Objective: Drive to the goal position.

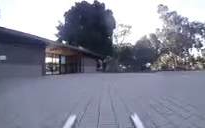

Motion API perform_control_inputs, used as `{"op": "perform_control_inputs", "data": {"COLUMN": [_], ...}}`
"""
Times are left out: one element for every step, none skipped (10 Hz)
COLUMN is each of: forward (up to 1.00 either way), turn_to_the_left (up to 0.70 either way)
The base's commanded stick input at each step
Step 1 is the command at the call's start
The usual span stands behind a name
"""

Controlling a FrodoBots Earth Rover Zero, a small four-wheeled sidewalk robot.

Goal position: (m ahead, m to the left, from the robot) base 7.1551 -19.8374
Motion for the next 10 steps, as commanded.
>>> {"op": "perform_control_inputs", "data": {"forward": [1.00, 1.00, 1.00, 1.00, 1.00, 1.00, 1.00, 1.00, 1.00, 1.00], "turn_to_the_left": [-0.27, -0.27, -0.27, -0.27, -0.27, -0.27, -0.27, -0.27, -0.27, -0.27]}}
